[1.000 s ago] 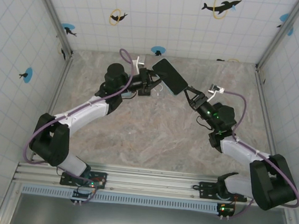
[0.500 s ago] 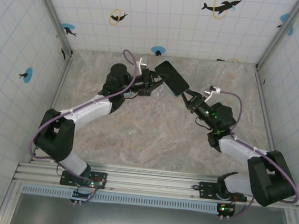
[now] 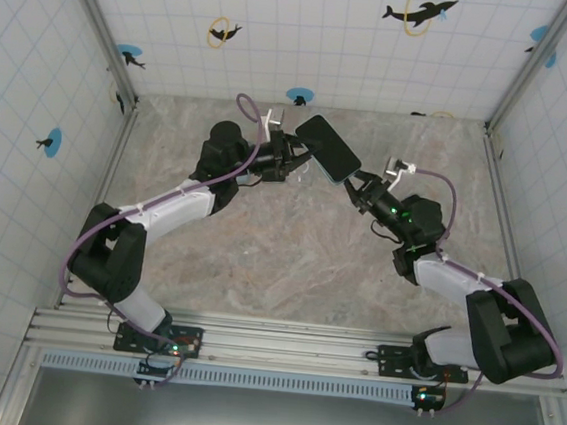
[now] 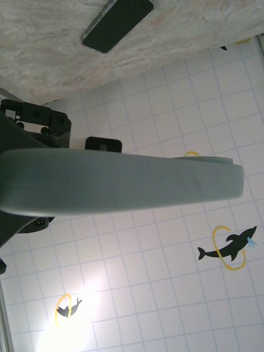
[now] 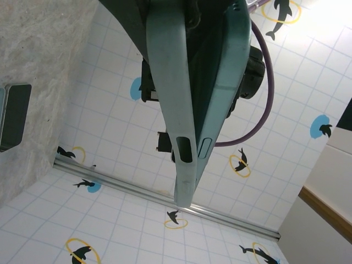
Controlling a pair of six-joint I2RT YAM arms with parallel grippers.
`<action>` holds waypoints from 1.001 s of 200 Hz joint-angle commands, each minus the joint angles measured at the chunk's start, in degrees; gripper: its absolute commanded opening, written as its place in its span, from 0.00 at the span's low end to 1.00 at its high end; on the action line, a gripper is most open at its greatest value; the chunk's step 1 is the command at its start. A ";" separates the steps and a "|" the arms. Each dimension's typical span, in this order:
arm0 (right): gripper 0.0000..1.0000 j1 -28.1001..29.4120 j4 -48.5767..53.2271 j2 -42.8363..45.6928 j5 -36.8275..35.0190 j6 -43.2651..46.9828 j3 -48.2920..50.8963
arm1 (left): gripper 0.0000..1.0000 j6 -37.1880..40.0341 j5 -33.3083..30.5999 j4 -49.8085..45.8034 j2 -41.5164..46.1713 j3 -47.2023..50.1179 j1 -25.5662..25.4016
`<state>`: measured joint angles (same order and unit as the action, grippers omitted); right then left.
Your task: Take the phone out of the phone case
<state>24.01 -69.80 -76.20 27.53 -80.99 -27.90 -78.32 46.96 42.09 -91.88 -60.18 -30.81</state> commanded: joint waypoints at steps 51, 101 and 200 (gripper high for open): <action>0.07 -1.61 -9.20 0.62 1.04 -1.56 -2.87 | 0.12 0.87 3.96 -0.07 -1.44 -1.23 0.34; 0.04 -1.51 -11.79 -0.17 -1.13 -2.95 -2.08 | 0.29 1.14 2.80 -0.56 -2.35 -2.37 0.36; 0.03 -0.20 -11.39 -2.00 -9.72 2.01 -2.49 | 0.54 4.40 -6.92 -8.70 0.32 -3.10 0.22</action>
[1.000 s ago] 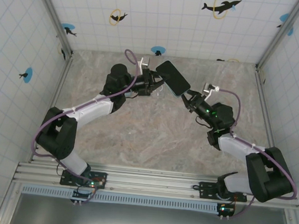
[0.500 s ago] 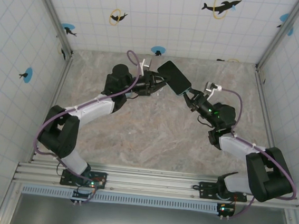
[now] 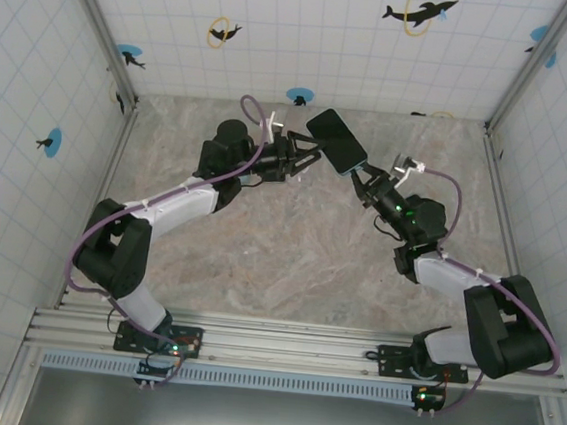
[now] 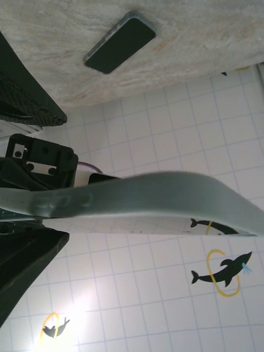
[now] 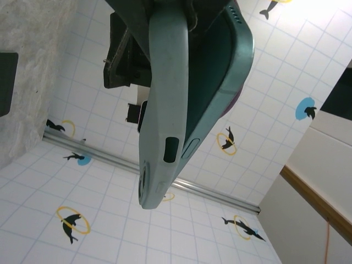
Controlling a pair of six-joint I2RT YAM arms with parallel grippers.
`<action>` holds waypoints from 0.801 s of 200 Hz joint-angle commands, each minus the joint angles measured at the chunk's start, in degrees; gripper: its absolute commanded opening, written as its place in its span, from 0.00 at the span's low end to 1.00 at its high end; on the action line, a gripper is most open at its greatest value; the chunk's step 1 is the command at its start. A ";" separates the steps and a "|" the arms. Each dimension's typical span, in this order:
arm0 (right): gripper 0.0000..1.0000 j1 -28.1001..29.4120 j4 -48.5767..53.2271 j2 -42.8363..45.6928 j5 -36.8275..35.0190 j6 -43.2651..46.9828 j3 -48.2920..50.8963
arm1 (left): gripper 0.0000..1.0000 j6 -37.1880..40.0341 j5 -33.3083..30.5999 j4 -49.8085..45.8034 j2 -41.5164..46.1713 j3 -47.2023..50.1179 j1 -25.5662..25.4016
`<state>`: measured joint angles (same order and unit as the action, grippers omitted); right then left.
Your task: Take the phone out of the phone case
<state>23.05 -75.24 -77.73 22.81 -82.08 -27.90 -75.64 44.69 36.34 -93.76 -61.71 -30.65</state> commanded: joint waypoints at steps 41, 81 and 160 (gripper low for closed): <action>0.03 3.43 -4.35 -2.17 -14.85 8.91 -3.57 | 0.56 -1.99 -15.00 -7.69 5.04 -0.76 -1.62; 0.03 5.65 -4.82 -5.40 -21.29 15.41 -6.17 | 0.56 -9.37 -25.87 -8.38 8.75 2.40 -5.27; 0.03 9.82 -8.85 -11.96 -29.38 18.93 -10.36 | 0.57 -20.60 -39.26 -3.77 7.62 2.92 -14.57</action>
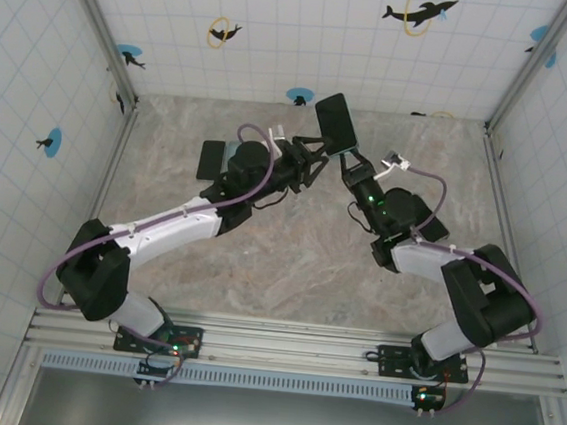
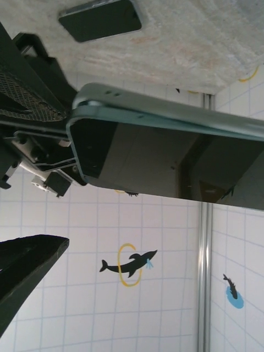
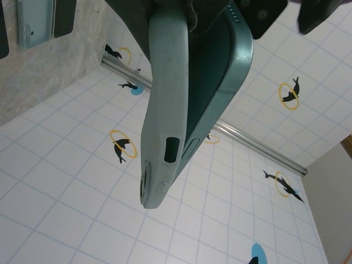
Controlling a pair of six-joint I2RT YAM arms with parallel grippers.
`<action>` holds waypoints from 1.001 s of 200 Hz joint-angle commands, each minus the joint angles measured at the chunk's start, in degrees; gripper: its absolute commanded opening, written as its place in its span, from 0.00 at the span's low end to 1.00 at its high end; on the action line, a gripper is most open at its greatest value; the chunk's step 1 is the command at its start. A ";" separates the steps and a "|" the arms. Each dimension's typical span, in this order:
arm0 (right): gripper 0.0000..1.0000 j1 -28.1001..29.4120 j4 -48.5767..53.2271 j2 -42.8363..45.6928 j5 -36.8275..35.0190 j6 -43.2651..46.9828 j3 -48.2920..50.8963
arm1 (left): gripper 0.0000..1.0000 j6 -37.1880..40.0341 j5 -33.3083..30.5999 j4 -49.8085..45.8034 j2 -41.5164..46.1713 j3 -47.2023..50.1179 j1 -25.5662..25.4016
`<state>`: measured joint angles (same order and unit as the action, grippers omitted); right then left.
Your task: Take the phone out of the phone case
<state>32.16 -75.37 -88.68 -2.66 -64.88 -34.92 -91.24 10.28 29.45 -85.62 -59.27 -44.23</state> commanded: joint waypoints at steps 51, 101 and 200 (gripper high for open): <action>0.03 1.76 -10.49 -2.69 -4.27 0.42 -4.37 | 0.56 -7.72 -5.37 7.63 -3.15 0.58 -1.48; 0.03 2.37 -9.92 -2.55 -3.93 1.07 -4.54 | 0.55 -9.71 -4.56 10.53 -5.31 0.49 -1.32; 0.03 1.90 -9.97 -1.84 -4.82 1.13 -2.61 | 0.54 -9.51 -2.09 9.55 -4.27 1.16 -0.70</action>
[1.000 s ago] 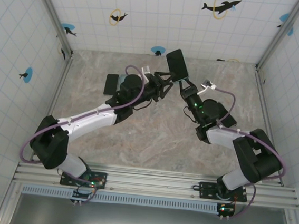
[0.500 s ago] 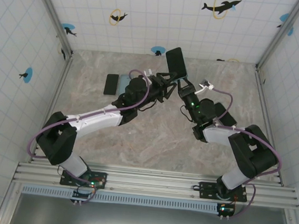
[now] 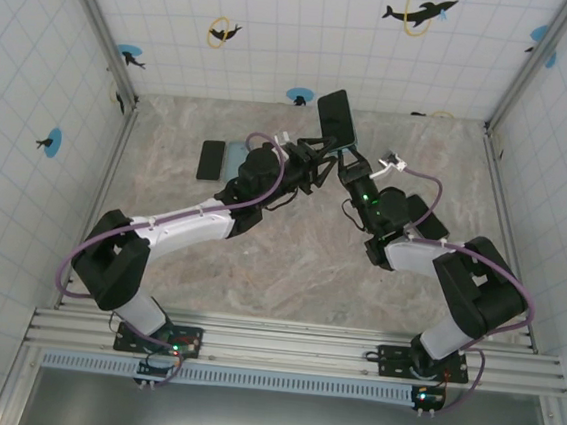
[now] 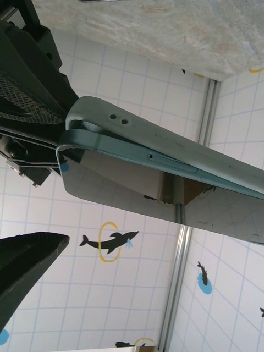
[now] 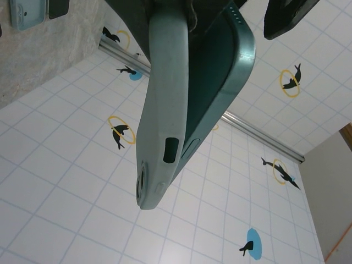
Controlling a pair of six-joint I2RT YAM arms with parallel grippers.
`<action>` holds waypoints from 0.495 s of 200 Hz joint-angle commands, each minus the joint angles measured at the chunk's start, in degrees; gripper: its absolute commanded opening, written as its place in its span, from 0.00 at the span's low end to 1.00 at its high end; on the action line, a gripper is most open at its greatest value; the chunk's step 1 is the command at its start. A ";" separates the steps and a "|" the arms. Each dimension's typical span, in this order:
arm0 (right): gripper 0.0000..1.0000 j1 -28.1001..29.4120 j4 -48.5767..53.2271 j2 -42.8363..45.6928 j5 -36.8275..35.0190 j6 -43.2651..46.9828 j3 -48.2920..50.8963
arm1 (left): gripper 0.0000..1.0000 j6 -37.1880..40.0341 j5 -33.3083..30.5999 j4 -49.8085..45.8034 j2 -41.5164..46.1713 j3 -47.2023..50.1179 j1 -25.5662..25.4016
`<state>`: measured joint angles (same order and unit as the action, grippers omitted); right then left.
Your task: Take the phone out of the phone case
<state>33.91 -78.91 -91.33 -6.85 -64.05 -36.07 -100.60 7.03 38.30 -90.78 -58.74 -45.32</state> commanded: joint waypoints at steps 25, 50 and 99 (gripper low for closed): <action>0.03 -0.47 -7.06 0.32 -0.53 -1.08 -1.59 | 0.54 1.05 1.33 -2.72 3.30 2.28 0.10; 0.03 -0.69 -8.34 -0.41 -0.29 -2.28 -1.37 | 0.54 1.46 1.01 -3.36 4.28 3.66 -0.21; 0.03 -0.69 -8.35 -0.59 0.68 -2.74 -1.11 | 0.49 2.15 0.60 -2.28 3.32 1.01 -0.21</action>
<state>33.36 -80.07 -91.77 -6.17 -66.24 -36.07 -100.07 7.70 35.99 -88.25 -55.75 -45.34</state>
